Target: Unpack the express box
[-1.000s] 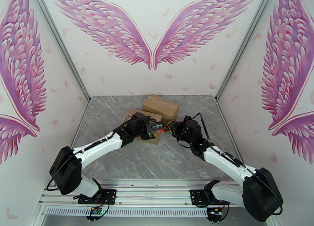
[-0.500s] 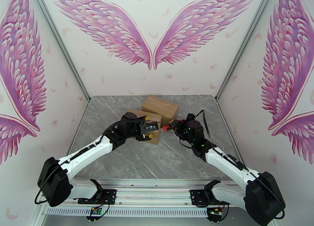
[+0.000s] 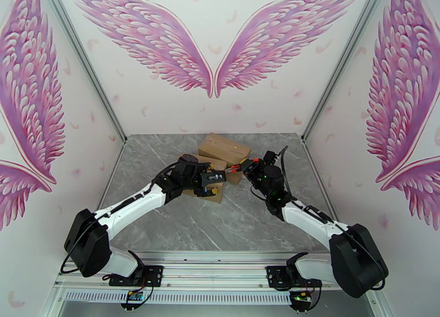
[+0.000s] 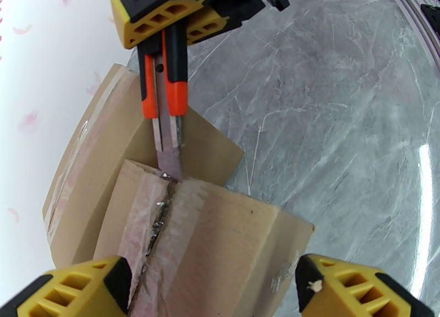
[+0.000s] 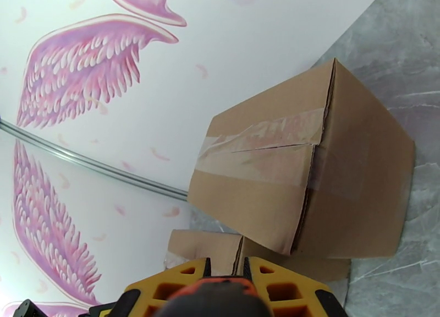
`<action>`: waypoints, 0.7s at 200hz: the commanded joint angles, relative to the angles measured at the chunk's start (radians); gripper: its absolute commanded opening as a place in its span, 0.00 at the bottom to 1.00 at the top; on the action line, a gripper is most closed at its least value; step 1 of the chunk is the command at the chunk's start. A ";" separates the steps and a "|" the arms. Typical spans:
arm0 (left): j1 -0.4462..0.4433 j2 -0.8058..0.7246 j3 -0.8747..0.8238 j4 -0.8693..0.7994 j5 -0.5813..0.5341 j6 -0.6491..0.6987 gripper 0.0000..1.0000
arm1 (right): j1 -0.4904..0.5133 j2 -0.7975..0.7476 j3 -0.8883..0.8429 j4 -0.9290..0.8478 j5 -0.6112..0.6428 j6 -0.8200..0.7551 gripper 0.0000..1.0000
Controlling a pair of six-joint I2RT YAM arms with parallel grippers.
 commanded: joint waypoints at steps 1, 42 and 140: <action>0.006 0.005 0.031 -0.029 0.014 0.009 0.84 | -0.013 0.022 0.041 0.075 -0.006 -0.033 0.00; 0.007 0.008 0.021 -0.029 0.007 0.010 0.84 | -0.018 0.044 0.033 0.121 -0.012 -0.031 0.00; 0.041 0.104 0.046 0.075 -0.081 0.019 0.84 | -0.018 0.073 0.002 0.140 -0.138 0.099 0.00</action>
